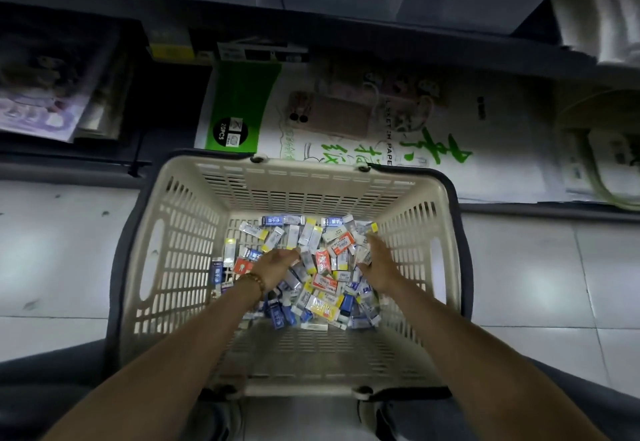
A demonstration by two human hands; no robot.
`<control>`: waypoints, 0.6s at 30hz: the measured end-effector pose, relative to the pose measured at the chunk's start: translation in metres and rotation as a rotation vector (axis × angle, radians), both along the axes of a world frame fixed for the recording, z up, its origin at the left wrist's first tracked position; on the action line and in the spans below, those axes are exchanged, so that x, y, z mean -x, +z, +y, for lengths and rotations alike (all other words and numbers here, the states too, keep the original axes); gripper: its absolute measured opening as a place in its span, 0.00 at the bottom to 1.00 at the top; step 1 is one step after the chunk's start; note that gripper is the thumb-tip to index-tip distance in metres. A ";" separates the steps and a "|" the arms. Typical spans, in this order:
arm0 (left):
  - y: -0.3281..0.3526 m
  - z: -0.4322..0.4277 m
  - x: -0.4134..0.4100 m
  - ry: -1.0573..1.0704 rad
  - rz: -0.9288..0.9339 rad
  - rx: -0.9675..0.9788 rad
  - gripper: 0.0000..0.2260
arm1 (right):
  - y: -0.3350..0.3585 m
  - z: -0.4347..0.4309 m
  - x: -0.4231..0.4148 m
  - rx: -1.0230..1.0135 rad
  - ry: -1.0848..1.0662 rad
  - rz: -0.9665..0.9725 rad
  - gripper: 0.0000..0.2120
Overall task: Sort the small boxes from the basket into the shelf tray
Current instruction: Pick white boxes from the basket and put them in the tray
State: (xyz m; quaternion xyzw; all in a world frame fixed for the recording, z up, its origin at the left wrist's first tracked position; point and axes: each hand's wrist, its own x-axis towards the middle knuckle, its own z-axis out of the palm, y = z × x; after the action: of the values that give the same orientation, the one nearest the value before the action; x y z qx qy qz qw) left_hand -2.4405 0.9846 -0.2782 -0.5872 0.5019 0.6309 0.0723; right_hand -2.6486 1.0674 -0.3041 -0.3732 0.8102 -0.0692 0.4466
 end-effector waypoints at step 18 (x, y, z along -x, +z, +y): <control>-0.022 0.003 0.005 0.079 0.118 -0.065 0.14 | -0.013 -0.010 0.006 -0.056 -0.016 0.015 0.10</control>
State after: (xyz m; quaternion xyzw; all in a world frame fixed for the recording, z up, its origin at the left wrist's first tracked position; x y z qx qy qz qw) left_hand -2.4451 0.9873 -0.3006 -0.5656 0.4610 0.6828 0.0366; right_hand -2.6544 1.0577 -0.3169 -0.3546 0.8182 -0.0472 0.4501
